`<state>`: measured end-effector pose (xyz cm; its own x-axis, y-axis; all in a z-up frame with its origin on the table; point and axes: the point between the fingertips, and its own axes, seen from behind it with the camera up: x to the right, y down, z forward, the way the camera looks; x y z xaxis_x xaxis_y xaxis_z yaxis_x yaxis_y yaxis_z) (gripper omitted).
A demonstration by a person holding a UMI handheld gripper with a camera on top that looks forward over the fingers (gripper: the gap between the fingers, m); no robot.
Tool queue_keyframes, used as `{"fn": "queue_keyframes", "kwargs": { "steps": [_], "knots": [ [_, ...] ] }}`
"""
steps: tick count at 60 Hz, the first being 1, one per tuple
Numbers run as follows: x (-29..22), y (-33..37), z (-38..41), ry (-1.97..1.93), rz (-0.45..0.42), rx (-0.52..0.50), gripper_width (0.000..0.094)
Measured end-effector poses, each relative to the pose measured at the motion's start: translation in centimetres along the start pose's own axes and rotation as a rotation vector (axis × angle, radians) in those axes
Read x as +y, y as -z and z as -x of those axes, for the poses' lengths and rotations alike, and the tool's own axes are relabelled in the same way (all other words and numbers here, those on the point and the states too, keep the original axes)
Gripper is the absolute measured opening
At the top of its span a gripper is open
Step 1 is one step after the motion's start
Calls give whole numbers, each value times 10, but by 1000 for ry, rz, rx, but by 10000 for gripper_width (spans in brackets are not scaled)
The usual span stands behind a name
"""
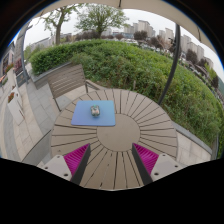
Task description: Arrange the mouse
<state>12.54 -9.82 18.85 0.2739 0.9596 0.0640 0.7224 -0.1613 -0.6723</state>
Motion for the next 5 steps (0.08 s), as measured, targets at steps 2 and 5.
{"fn": "queue_keyframes", "kwargs": {
  "steps": [2, 5],
  "knots": [
    [1, -1, 3, -11, -1, -10, 852],
    [-1, 0, 5, -17, -5, -19, 851]
  ]
}}
